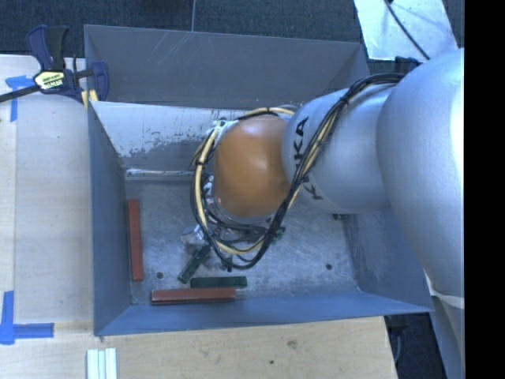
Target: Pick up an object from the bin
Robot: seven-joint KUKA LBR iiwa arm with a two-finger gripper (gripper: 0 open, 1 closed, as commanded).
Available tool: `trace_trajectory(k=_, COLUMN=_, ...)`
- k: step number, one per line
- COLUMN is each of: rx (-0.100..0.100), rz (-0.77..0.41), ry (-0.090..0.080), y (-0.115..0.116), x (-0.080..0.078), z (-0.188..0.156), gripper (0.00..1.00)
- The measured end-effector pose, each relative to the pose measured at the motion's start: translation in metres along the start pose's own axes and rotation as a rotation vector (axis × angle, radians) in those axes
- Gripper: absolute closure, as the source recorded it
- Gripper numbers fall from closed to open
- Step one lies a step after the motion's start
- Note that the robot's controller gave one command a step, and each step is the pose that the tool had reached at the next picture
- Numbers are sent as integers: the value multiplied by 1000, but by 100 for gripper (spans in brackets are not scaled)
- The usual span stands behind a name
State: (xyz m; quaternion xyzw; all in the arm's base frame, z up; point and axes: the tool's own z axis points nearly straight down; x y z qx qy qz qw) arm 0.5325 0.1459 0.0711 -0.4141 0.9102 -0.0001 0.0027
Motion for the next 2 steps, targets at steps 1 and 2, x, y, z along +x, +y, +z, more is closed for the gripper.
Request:
trace_trajectory(k=1, rx=1, rz=-1, ry=-9, y=66, x=-71, z=-127, gripper=100)
trace_trajectory(k=2, rx=3, rz=-504, ry=-4, y=21, x=-66, z=-245, gripper=100)
